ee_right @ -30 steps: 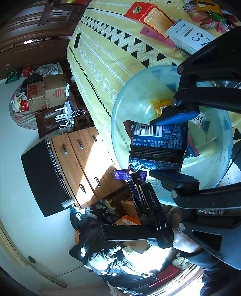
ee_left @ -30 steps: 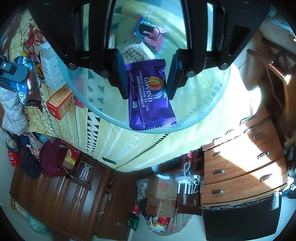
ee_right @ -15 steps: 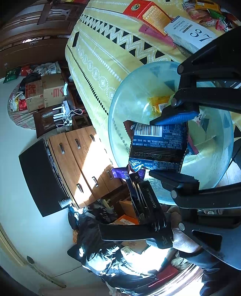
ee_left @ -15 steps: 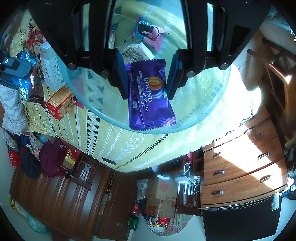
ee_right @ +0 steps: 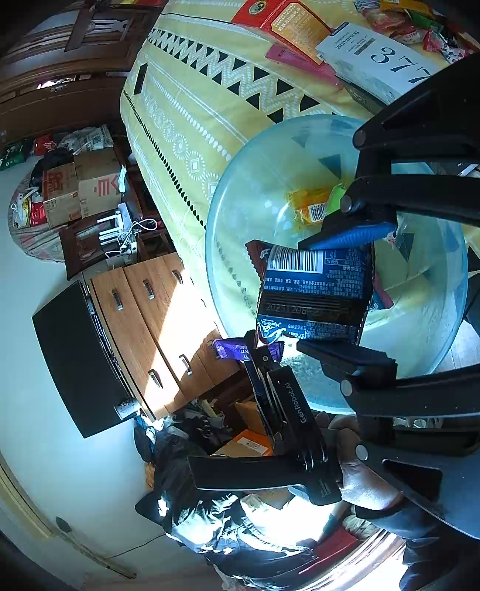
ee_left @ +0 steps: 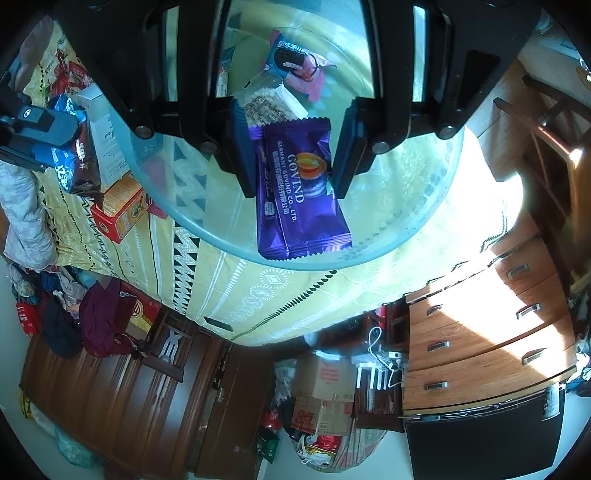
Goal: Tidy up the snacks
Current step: 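Open both tools over the glass bowl to drop the candy and blue bag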
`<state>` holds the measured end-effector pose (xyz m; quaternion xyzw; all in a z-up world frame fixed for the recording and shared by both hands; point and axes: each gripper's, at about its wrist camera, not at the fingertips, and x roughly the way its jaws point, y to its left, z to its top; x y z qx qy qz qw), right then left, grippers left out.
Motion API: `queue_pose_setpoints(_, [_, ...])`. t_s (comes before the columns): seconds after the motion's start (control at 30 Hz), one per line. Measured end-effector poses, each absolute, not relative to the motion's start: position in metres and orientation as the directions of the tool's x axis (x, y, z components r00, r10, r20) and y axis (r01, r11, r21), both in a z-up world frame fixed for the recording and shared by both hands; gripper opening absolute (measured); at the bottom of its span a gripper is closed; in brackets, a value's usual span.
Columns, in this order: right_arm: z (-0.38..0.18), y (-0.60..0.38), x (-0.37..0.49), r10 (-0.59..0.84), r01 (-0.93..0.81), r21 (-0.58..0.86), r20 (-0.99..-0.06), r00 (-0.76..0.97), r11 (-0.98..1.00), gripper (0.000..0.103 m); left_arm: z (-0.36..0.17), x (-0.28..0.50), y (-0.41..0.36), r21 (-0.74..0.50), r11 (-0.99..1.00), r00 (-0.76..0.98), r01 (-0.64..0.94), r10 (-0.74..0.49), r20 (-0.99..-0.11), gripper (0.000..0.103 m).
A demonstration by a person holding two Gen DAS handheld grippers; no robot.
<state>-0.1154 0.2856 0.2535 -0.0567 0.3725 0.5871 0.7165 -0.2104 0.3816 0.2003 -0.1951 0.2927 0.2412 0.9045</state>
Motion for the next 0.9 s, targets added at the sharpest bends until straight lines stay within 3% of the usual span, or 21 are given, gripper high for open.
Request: queue_pose_setpoints(0.9, [0.2456, 0.2835, -0.1123, 0.799, -0.868, 0.384, -0.601, 0.025, 0.316, 0.050, 0.1970, -0.2016, 0.3742, -0.191, 0.820, 0.700, -0.539, 0.310, -0.644, 0.042])
